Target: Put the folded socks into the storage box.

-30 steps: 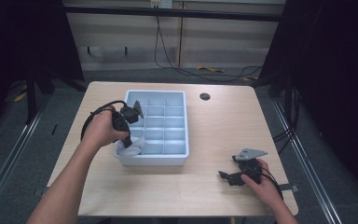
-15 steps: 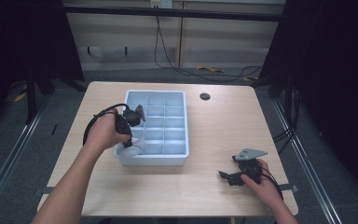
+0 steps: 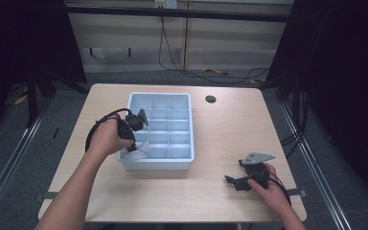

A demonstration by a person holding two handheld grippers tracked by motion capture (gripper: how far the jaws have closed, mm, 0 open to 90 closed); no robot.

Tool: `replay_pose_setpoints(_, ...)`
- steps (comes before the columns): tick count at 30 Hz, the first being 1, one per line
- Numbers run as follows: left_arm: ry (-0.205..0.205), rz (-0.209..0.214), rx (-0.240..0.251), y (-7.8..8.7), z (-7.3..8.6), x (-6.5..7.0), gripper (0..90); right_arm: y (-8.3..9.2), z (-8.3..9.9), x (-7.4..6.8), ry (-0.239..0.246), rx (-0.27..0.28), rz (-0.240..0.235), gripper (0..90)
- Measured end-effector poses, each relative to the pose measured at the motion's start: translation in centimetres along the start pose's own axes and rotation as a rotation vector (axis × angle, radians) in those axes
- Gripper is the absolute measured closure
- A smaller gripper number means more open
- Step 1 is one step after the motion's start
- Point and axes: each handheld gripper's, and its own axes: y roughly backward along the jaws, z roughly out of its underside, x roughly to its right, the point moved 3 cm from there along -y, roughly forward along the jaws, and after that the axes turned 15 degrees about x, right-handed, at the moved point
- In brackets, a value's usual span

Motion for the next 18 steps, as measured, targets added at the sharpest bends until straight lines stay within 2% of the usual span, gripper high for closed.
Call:
replay_pose_setpoints(5,0.014,0.003,0.006,-0.4,0.2,-0.1,90.0,0.0,0.0,0.0,0.000,0.000,0.000,12.0)
replay_pose_setpoints(18,0.007,-0.006,-0.002,-1.1,0.4,-0.1,90.0,0.0,0.0,0.0,-0.001,0.002,-0.003,12.0)
